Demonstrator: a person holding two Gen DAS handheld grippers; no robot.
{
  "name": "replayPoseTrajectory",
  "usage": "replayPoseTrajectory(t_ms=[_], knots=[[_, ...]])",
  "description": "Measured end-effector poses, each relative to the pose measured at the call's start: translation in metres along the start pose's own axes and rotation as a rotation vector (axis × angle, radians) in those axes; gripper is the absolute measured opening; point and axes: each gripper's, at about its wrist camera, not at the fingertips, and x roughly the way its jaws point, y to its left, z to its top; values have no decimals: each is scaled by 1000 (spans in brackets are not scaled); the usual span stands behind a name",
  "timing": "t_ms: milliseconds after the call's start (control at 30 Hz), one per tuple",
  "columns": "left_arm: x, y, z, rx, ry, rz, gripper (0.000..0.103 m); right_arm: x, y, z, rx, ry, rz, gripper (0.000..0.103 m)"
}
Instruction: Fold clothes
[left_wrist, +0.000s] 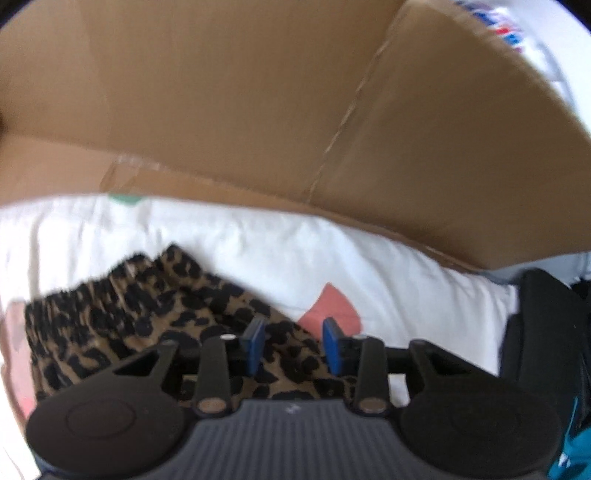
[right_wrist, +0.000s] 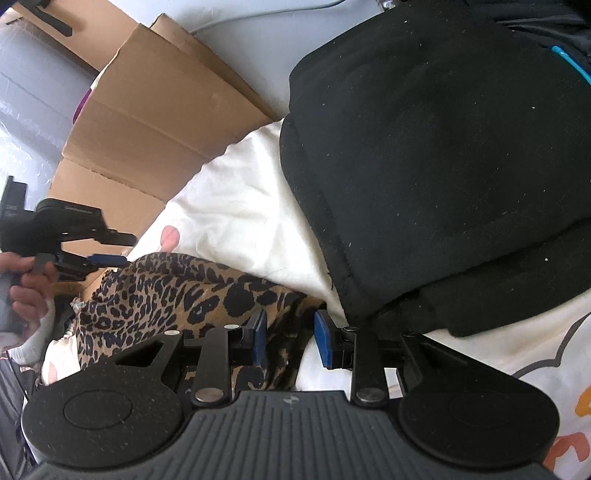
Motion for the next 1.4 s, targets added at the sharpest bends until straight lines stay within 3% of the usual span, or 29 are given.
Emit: replayPoseTrajectory(t_ms=[167,533,700,733,833,967,1167,1400], knots=[[15,16,-13,-132,33,3,39,1,0,-1,-2,6,-2,30],[24,32,-22,-217,43,-7,40,4,1,-4,-17,0,-15,31],[29,29,-17,-236,68,31,36,3,4,-2,-37,-18,-23,31],[29,29,-16,-236,73,37,34,3,4,-2,-40,-20,-25,31],[27,34,-18,-264,77,63,13,3,5,-1,-48,-26,-27,31],[18,45,-27,-296,66,12,2,4,6,-2,-56,-29,-27,31],[-6,52,-36,-297,19,-52,0,6,7,-3,-68,-34,-28,31],[-31,38,-20,-273,-49,-124,0,7,9,-5,-82,-40,-28,28]])
